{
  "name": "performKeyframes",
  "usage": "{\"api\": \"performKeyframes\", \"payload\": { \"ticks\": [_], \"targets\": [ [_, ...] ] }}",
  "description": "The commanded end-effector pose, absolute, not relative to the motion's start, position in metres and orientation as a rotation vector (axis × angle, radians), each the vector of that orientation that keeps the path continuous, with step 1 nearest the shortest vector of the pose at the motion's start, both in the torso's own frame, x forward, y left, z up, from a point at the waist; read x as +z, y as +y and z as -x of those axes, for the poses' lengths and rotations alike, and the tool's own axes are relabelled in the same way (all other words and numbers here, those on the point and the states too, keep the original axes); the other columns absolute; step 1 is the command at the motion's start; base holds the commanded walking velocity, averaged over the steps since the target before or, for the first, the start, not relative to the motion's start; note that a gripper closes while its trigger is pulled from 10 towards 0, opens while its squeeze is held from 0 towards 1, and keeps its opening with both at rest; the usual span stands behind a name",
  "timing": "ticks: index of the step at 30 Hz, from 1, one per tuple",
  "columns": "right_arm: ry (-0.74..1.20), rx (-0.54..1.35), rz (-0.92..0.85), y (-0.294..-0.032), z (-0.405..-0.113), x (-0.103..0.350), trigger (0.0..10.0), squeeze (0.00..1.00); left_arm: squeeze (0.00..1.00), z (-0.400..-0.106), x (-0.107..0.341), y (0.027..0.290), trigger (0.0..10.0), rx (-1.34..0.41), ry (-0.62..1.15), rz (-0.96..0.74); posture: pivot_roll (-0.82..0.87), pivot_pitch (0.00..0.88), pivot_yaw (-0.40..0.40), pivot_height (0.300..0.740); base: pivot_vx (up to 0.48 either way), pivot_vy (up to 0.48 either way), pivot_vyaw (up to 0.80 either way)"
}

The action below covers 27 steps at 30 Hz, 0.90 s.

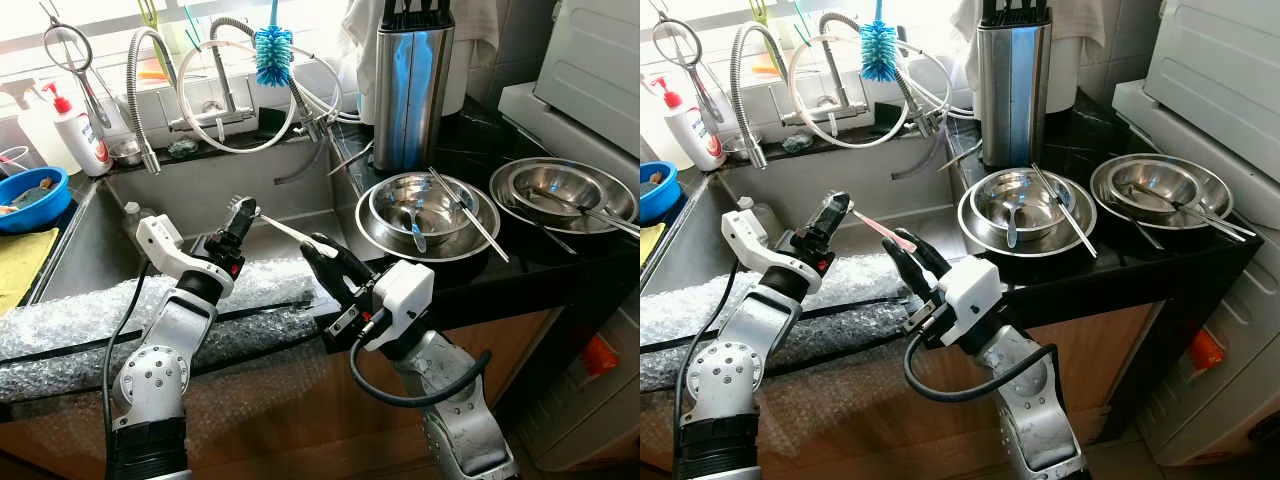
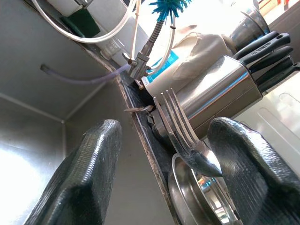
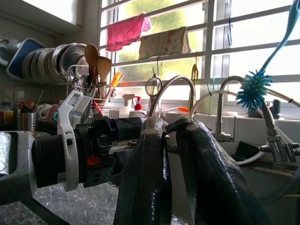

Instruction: Kitchen organization

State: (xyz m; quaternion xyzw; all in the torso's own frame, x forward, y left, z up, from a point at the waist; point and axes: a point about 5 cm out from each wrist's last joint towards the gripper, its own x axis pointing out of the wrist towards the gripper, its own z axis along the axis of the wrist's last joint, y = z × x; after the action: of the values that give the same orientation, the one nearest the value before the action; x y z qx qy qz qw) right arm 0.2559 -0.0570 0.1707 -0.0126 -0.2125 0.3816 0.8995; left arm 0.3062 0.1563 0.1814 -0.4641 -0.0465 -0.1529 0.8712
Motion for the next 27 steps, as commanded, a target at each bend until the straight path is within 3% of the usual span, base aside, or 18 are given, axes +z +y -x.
{"api": "performKeyframes", "payload": {
  "ticks": [1, 27],
  "targets": [
    [-0.463, 0.805, 0.016, -0.0533, -0.2550, 0.1759, 10.0, 0.00, 0.00, -0.3052, 0.1825, 0.1588, 10.0, -0.315, -0.096, 0.968, -0.10, 0.000, 0.151, 0.740, 0.000, 0.000, 0.00],
    [-0.468, 0.797, 0.001, -0.0524, -0.2550, 0.1777, 10.0, 0.00, 0.00, -0.3056, 0.1822, 0.1569, 10.0, -0.318, -0.096, 1.015, -0.10, 0.000, 0.157, 0.740, 0.000, 0.000, 0.00]
  ]
}}
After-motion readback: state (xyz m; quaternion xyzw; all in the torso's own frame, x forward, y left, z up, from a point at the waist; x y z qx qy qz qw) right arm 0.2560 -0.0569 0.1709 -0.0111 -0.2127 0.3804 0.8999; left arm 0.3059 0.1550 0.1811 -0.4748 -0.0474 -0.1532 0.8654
